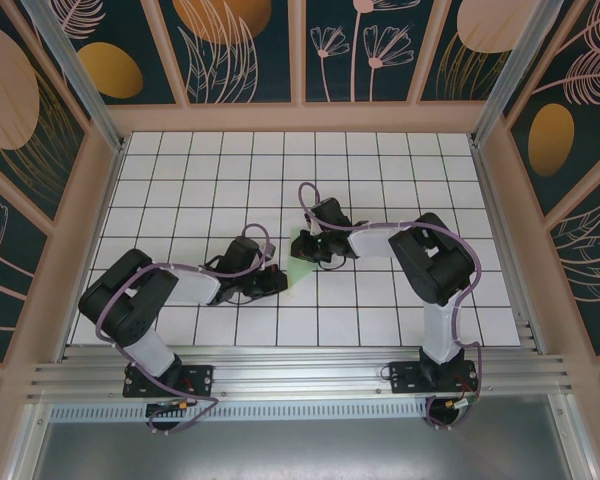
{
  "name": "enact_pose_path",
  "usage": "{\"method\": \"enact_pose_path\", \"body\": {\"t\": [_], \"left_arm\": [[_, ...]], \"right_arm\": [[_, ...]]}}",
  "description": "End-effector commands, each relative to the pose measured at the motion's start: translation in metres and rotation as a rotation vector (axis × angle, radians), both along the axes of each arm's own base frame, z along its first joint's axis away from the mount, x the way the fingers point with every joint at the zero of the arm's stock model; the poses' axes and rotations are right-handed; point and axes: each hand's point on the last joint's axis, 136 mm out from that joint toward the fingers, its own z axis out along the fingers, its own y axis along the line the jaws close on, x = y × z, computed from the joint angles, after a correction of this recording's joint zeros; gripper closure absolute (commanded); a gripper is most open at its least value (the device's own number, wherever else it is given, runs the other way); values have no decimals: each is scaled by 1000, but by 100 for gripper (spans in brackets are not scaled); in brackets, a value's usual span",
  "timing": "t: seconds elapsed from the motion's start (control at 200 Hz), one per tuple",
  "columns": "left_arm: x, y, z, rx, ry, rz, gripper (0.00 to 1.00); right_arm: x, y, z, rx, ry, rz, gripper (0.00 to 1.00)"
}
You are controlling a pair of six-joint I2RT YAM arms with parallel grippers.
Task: Fold a paper plane with a square sheet of paper (pick it up from the middle)
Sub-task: Fourth fold the wing at the center of the table.
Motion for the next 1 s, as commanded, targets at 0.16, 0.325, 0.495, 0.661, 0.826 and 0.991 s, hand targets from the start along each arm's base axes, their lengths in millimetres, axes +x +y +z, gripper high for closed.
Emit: {"method": "enact_pose_path", "body": {"t": [0.16,0.325,0.495,0.661,0.826,0.991], "left_arm": [[-38,36,-10,175,127,-12,98],[3,25,42,124,-60,62,95],[36,0,66,51,-141,77,92],[50,-23,63,-22,-131,52,95],[54,-29,45,3,-98,30,96],[54,-21,15,86,-64,43,97]], "right_arm": [[-25,-33,-60,-212,104,-25,87],[-25,-34,-62,-212,107,-25,87],[-26,-32,-62,-208,109,-21,87],[-25,-31,-62,-204,110,-18,87],[-25,-29,-61,-192,112,-15,86],[-25,-28,-60,-187,113,-14,86]]}}
